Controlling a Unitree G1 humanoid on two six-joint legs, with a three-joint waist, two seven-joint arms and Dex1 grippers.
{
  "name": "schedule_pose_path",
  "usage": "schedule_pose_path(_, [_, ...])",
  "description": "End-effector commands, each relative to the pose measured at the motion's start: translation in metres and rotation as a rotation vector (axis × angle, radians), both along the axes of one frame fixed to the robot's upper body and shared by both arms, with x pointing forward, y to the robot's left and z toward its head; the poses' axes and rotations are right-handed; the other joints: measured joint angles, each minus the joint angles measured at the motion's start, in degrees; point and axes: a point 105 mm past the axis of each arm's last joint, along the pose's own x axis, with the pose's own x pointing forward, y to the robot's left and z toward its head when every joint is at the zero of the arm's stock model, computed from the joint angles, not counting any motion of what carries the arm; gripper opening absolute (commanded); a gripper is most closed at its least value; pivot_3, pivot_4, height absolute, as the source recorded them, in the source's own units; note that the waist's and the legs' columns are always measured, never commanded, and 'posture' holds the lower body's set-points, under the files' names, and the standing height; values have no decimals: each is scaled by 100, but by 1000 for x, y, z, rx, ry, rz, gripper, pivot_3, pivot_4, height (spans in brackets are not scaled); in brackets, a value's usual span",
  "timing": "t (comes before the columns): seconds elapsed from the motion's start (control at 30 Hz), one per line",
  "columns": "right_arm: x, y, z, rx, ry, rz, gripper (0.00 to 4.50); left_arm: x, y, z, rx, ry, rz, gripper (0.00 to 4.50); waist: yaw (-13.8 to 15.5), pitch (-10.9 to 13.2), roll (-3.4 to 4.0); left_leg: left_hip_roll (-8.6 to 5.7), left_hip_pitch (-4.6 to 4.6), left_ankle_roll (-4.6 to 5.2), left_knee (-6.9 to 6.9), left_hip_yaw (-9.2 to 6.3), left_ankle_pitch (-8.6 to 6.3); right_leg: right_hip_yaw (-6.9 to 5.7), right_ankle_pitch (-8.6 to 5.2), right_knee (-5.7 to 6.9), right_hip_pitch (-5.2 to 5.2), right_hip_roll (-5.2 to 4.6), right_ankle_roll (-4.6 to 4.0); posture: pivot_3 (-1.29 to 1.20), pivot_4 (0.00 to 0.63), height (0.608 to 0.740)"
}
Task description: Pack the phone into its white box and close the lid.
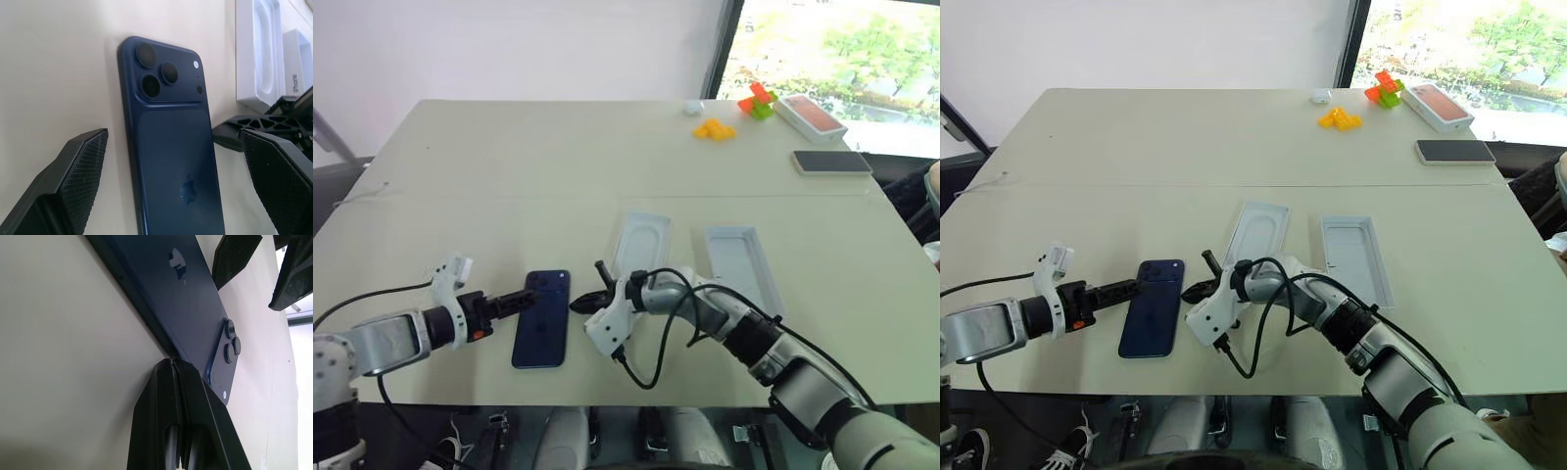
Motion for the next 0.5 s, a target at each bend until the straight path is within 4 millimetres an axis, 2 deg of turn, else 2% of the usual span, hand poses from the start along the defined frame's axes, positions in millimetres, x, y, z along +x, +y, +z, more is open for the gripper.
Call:
schedule_pose_path(0.03, [-1,7,-2,2,7,2,57,-10,-13,-20,0,115,-56,4500,-8,-6,0,0,0,0,-1,0,0,0,0,0,0,0,0,0,150,737])
schedule_pose_path(0.23, [-4,9,-7,1,15,12,57,-15,-18,-23,-47,144,-57,4500,-23,-28,5,0,6,-3,-8,0,2,0,0,-3,2,0,0,0,150,737])
schedule_pose_path(0.4, [-4,11,-7,5,18,11,57,-11,-26,-10,-137,105,-50,4500,-17,-30,6,0,8,-3,-12,0,1,0,-1,-6,4,0,-2,0,150,737])
schedule_pose_path(0.5, [-3,10,-6,9,24,7,57,-11,-27,-10,-156,115,-37,4500,-22,-30,6,0,8,-10,-12,0,-3,0,-2,-8,4,0,-3,0,150,737])
